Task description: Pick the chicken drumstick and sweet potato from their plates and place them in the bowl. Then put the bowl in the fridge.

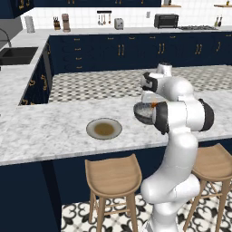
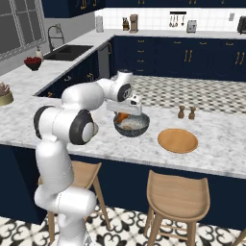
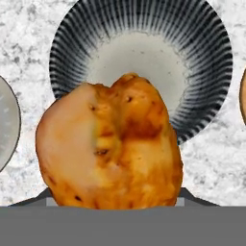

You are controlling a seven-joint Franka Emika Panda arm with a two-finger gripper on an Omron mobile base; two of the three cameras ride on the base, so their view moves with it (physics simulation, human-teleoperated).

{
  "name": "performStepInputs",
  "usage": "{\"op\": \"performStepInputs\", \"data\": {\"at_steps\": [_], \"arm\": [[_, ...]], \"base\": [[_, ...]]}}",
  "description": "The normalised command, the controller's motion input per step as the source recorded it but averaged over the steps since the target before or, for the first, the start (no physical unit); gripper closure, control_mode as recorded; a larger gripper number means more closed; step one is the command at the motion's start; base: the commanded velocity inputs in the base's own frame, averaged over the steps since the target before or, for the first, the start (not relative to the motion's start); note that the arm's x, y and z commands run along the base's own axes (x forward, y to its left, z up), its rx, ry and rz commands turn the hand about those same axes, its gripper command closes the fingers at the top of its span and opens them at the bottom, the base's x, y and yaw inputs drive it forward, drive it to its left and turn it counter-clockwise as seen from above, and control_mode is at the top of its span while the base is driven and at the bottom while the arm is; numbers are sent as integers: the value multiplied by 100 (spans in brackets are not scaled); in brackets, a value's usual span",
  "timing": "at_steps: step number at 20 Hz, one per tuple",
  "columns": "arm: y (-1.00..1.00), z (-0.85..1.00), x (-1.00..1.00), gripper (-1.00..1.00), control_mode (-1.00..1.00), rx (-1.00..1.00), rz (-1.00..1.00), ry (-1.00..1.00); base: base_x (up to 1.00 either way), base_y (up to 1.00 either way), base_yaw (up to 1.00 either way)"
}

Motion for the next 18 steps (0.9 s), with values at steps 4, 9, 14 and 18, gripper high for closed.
{"op": "performStepInputs", "data": {"at_steps": [4,9,14,18], "arm": [[-11,-55,73,100,-100,0,5,2],[-2,-55,61,100,-100,0,5,2],[2,-47,12,100,-100,0,1,3],[9,-23,-1,-100,-100,-1,0,1]], "base": [[0,0,0],[0,0,0],[0,0,0],[0,0,0]]}}
